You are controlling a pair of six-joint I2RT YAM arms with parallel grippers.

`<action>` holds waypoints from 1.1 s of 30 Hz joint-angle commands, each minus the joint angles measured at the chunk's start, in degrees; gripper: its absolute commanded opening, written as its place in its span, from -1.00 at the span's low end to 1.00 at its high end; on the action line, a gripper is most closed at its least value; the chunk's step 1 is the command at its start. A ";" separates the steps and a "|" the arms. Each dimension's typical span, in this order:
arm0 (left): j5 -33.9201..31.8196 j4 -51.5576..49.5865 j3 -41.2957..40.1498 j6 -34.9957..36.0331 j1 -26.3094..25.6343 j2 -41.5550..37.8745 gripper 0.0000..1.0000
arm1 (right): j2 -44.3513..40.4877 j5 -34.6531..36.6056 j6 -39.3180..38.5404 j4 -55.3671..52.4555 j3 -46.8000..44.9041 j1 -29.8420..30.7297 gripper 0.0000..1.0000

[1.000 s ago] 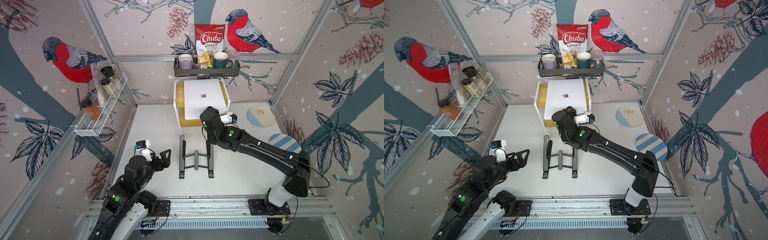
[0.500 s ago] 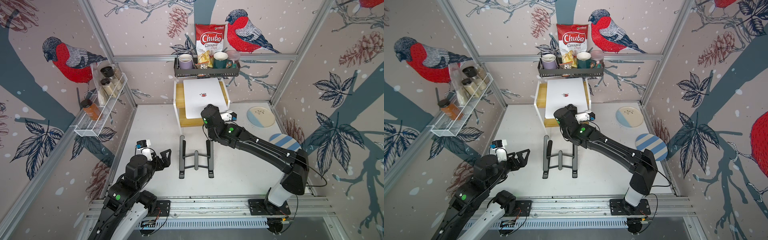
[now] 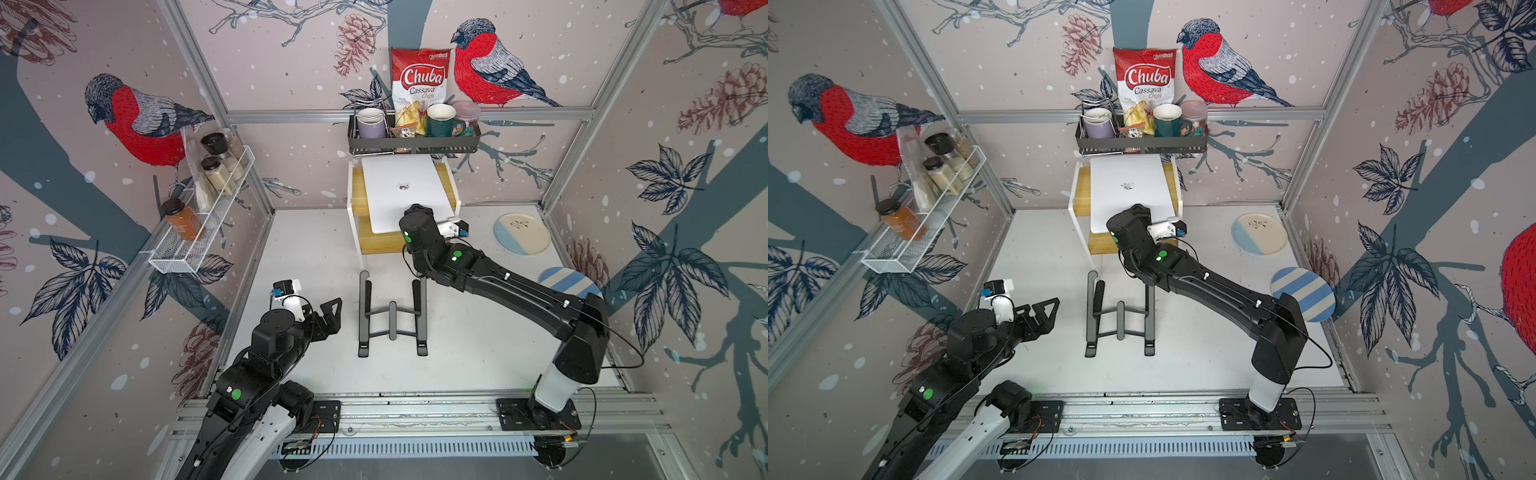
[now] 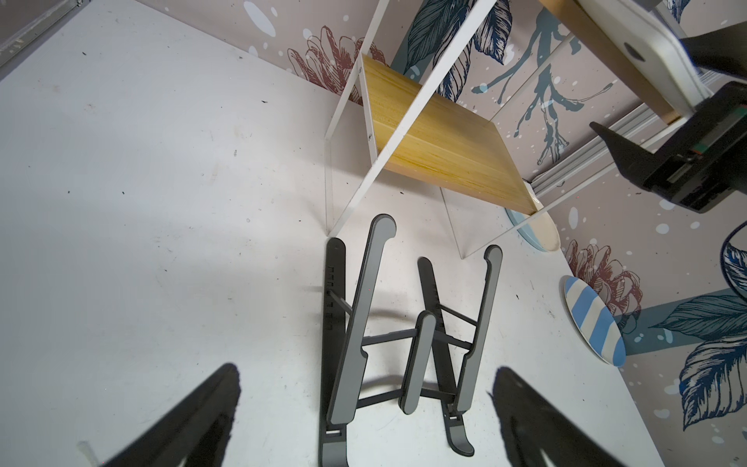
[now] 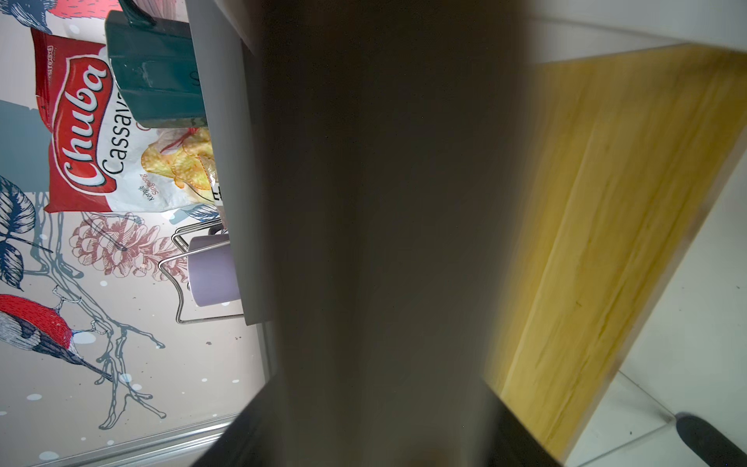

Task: Close the laptop lid and set it aside
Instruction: Place the laptop on the shelf, then reset both arms

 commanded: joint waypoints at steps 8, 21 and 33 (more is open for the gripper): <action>-2.59 0.08 0.32 1.25 -0.06 0.38 0.93 | -3.76 -4.10 -14.38 6.36 -3.39 0.49 0.74; -3.91 -0.37 0.51 1.63 -0.06 0.59 0.93 | -13.30 -4.98 -25.06 6.48 -10.96 2.61 1.00; -5.41 -1.64 2.31 1.83 -0.10 3.06 0.93 | -27.56 -1.75 -35.80 2.44 -19.25 7.74 1.00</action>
